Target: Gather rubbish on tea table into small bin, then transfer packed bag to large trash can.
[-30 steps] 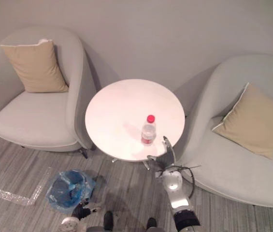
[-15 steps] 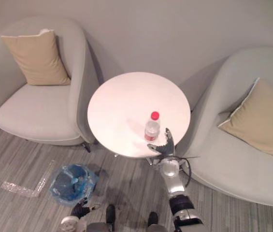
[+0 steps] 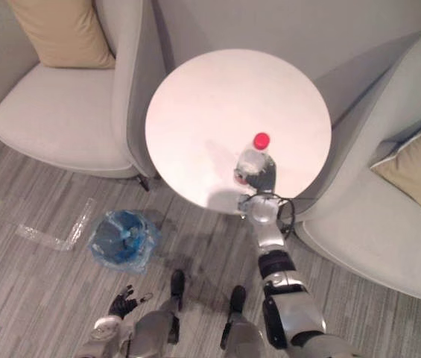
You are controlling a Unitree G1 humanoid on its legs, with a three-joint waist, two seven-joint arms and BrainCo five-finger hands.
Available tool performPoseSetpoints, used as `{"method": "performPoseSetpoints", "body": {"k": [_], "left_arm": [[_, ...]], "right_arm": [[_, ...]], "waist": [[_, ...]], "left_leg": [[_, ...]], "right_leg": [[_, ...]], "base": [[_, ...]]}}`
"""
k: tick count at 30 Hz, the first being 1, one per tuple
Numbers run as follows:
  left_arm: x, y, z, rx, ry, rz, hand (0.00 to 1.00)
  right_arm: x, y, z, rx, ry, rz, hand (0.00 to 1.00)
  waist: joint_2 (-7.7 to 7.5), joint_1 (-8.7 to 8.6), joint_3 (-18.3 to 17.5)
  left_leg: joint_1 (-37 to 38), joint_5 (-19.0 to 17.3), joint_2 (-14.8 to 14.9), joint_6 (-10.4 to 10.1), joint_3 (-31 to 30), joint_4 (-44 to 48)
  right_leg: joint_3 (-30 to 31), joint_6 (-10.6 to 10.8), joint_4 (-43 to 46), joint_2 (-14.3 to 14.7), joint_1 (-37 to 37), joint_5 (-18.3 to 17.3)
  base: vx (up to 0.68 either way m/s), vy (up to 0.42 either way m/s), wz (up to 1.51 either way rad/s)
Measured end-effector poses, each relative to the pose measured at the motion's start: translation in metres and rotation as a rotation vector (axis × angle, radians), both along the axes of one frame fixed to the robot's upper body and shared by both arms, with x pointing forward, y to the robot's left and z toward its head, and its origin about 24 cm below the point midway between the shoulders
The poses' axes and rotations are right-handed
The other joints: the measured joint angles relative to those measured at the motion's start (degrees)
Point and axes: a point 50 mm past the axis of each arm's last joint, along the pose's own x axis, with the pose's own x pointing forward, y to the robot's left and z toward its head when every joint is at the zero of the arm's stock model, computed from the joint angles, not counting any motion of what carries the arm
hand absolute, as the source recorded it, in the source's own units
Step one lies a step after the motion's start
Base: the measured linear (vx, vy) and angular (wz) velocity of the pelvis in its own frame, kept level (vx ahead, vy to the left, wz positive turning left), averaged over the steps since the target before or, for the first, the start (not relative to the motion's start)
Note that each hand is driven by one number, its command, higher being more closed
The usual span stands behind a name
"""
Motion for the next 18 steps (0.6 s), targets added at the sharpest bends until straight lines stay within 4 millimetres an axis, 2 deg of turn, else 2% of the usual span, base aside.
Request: {"method": "performPoseSetpoints", "body": {"k": [4, 7, 9, 13, 15, 18], "left_arm": [[0.000, 0.000, 0.000, -0.002, -0.006, 0.001, 0.00], [0.001, -0.001, 0.000, -0.004, -0.005, -0.005, 0.00], [0.003, -0.002, 0.001, 0.002, -0.005, -0.017, 0.00], [0.000, -0.002, -0.002, 0.001, 0.019, -0.033, 0.00], [-0.002, -0.002, -0.003, 0.005, 0.034, -0.045, 0.00], [-0.007, 0.000, -0.006, 0.017, 0.060, -0.060, 0.00]], "right_arm": [[0.000, 0.000, -0.001, 0.005, 0.002, 0.002, 1.00], [-0.021, 0.001, -0.012, 0.002, -0.021, 0.035, 1.00], [-0.027, 0.003, -0.015, -0.007, -0.025, 0.068, 1.00], [-0.046, 0.009, -0.017, -0.045, -0.061, 0.132, 1.00], [-0.055, 0.014, -0.018, -0.069, -0.076, 0.169, 1.00], [-0.078, 0.023, -0.028, -0.135, -0.068, 0.249, 1.00]], "waist": [[0.00, 0.30, 0.00], [-0.15, 0.25, -0.07], [-0.16, -0.13, -0.07], [-0.56, -0.95, -0.32], [-0.91, -1.21, -0.56], [-2.21, -1.43, -2.69]], "left_leg": [[0.12, 0.02, 0.02, -0.02, 0.11, -0.19], [1.66, -0.01, 0.05, -0.03, 0.61, 0.05], [2.58, -0.02, 0.09, -0.04, 1.31, 0.04], [3.95, -0.16, 0.53, -0.13, 2.90, -0.26], [4.52, -0.25, 0.78, -0.24, 3.61, -0.26], [5.41, -0.62, 1.15, -0.47, 4.80, -0.26]], "right_leg": [[0.10, 0.02, 0.00, 0.00, 0.04, -0.02], [0.94, 0.04, 0.00, 0.00, 1.36, -0.02], [1.58, 0.07, 0.00, 0.00, 1.87, 0.00], [3.39, 0.21, 0.18, 0.32, 2.34, 0.10], [4.45, 0.28, 0.22, 0.52, 2.36, 0.16], [6.21, 0.29, 0.15, 0.99, 2.36, 0.16]], "base": [[0.01, 0.003, -0.01], [0.04, 0.014, -0.07], [-0.01, 0.014, -0.15], [-0.07, 0.009, -0.23], [-0.07, 0.003, -0.26], [-0.03, -0.002, -0.29]]}}
